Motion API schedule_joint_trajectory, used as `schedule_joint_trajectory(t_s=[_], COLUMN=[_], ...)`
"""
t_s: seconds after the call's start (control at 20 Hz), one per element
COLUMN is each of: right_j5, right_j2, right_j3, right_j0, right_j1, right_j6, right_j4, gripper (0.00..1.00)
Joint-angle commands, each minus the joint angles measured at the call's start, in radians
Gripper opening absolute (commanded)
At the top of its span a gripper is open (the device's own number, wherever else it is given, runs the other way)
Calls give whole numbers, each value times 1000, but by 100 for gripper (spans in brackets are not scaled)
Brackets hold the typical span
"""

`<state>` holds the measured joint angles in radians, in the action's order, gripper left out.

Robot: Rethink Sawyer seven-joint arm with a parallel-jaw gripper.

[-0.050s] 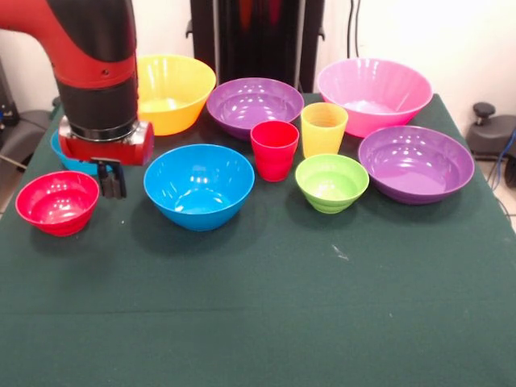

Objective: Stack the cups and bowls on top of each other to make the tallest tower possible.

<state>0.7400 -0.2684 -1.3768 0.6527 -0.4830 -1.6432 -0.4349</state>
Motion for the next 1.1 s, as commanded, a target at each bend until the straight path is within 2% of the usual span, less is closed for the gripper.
schedule_joint_trajectory(t_s=[0.05,0.4,0.85,0.9,1.1], right_j5=[39,-9,-24,-25,-22], right_j2=[-91,-29,-24,-17,-15], right_j3=[-28,-1,-13,-8,-14], right_j0=[-83,-139,-103,-103,-100], right_j1=[8,36,87,87,86], right_j6=[-16,-59,-54,-66,-80], right_j4=[41,27,51,54,66], gripper=[0,0,0,100,100])
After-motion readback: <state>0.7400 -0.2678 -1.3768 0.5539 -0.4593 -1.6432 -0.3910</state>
